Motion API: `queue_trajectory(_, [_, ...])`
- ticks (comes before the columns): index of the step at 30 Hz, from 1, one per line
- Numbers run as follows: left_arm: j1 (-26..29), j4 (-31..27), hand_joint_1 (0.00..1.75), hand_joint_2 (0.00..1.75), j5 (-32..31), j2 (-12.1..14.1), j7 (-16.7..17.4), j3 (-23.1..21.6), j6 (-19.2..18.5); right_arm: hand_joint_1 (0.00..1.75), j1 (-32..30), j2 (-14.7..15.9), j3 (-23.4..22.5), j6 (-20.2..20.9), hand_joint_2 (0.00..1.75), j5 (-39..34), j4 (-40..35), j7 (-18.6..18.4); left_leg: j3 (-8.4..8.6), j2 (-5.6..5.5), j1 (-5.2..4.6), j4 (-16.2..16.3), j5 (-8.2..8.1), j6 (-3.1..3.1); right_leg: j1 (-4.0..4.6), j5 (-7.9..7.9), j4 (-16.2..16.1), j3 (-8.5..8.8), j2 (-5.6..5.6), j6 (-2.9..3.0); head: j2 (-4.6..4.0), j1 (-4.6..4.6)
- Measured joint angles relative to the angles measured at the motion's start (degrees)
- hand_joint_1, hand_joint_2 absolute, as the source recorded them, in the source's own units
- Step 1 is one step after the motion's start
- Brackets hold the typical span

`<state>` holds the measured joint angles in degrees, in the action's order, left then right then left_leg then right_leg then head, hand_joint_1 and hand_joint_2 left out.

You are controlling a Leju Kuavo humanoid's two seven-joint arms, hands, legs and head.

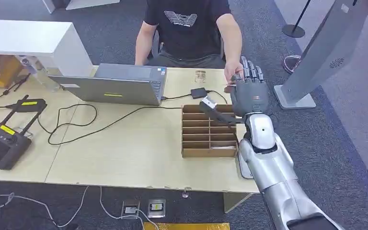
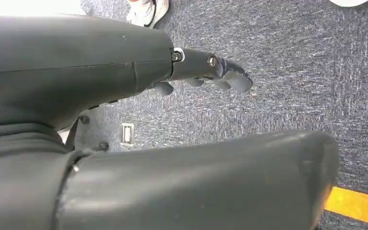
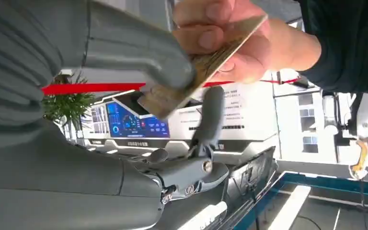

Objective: Pass the card to the sensor for recognition and then transmit it.

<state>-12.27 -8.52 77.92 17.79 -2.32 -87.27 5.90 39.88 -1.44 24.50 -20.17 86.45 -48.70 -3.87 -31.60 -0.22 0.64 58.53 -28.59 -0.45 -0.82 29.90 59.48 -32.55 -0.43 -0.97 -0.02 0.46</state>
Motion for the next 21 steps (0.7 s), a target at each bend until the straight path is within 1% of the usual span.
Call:
queue_trajectory(3, [0.0, 0.0, 0.0, 0.0, 0.0, 0.0, 0.0, 0.0, -0.2, 0.0, 1.2, 0.0, 0.0, -1.8, 0.0, 0.0, 2.5, 0.8, 0.0, 0.01, 0.0, 0.0, 0.0, 0.0, 0.0, 0.0, 0.0, -0.02, 0.02, 0.0, 0.0, -0.02])
queue_trajectory(6, [0.0, 0.0, 0.0, 0.0, -0.1, 0.0, 0.0, 0.0, -0.3, 0.0, 2.2, 0.2, 0.2, -3.1, 0.0, 1.6, 4.2, -0.1, 0.0, 0.02, 0.0, 0.0, 0.0, 0.0, 0.0, 0.0, 0.0, -0.05, 0.02, 0.0, 0.0, -0.02])
queue_trajectory(8, [0.0, 0.0, 0.0, 0.0, -0.4, 0.0, 0.0, 0.0, -0.4, 0.0, 2.8, 0.7, 0.2, -3.7, 0.0, 1.7, 4.9, -0.2, 0.0, 0.02, 0.0, 0.0, 0.0, 0.0, 0.0, 0.0, 0.0, -0.05, 0.02, 0.0, 0.0, 0.0])
queue_trajectory(16, [0.0, 0.0, 0.0, 0.0, -0.9, 0.0, -0.8, 0.0, -0.5, 0.0, 4.8, 3.5, 0.4, -5.0, 0.0, 1.9, 6.6, 0.5, 0.03, 0.04, 0.0, 0.0, 0.0, 0.0, 0.0, -0.01, 0.0, -0.05, 0.11, 0.0, 0.0, 0.0])
queue_trajectory(18, [0.0, 0.0, 0.0, 0.0, -0.9, 0.0, -1.2, 0.0, -0.5, 0.0, 5.2, 4.6, 0.4, -6.6, 0.0, 1.3, 6.9, 1.5, 0.02, 0.04, 0.0, 0.0, 0.0, 0.0, 0.0, -0.01, 0.0, -0.06, 0.11, 0.0, 0.0, 0.0])
queue_trajectory(21, [0.0, 0.0, 0.0, 0.0, -1.0, -0.1, -1.4, 0.0, -0.5, 0.0, 6.0, 5.8, 0.4, -7.3, 0.0, 0.6, 7.2, 2.6, 0.03, 0.04, 0.0, 0.0, 0.0, 0.0, 0.0, -0.01, 0.0, -0.05, 0.11, 0.0, 0.0, 0.0])
